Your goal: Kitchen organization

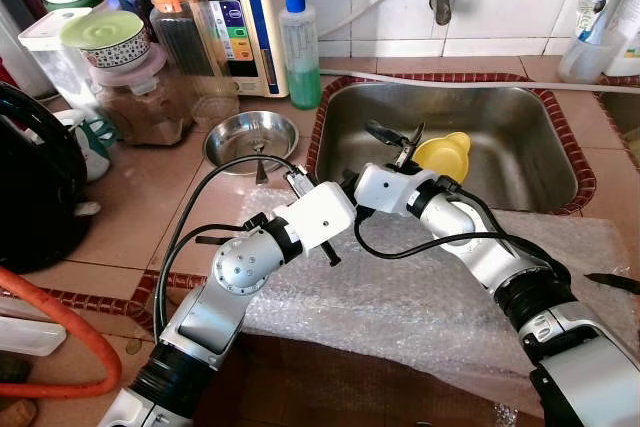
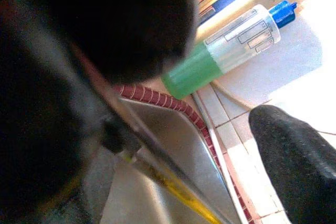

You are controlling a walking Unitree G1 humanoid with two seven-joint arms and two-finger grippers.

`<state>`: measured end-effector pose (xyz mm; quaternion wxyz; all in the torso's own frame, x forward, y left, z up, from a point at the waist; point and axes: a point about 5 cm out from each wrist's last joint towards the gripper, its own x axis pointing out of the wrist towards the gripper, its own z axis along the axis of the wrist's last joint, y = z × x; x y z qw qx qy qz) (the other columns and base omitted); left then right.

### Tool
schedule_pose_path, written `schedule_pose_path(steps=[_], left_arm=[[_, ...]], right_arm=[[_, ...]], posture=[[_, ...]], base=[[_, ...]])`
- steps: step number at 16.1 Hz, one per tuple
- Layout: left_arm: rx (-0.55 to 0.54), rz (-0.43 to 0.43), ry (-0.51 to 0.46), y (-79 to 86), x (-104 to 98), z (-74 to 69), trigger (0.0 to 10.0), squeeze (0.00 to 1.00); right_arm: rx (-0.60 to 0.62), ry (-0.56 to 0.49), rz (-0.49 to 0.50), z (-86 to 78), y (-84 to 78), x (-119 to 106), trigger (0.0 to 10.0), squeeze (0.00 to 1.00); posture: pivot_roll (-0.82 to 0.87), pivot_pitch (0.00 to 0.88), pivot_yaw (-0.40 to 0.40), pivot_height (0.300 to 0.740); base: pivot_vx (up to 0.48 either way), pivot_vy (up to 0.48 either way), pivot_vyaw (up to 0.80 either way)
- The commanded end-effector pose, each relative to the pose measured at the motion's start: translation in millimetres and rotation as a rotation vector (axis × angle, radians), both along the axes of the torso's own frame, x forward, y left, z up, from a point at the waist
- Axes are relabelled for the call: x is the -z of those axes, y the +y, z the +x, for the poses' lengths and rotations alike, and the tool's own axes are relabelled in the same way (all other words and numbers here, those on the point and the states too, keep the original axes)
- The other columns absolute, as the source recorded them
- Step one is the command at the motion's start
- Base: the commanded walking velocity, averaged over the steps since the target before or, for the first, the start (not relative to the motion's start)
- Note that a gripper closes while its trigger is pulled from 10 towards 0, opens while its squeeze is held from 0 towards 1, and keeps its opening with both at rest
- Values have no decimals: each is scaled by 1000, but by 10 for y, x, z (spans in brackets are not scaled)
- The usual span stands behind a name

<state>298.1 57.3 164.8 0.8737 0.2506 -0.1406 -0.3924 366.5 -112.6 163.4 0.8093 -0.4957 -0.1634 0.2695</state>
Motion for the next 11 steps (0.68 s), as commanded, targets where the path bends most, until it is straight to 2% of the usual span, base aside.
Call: schedule_pose_path(steps=[1,6,11], left_arm=[[0,-13,-32,15,-64,-6,0,0],[-6,-4,-35,31,-58,4,588,0],[-1,-7,-35,25,-58,-8,745,0]], right_arm=[[25,38,-29,-9,-70,104,0,0],[25,64,-48,-26,-118,150,0,0],[16,87,-49,-46,-132,191,0,0]], posture=[[-282,85,124,740],[-278,83,122,740],[-282,83,124,740]], base=[[0,0,0],[0,0,0],[0,0,0]])
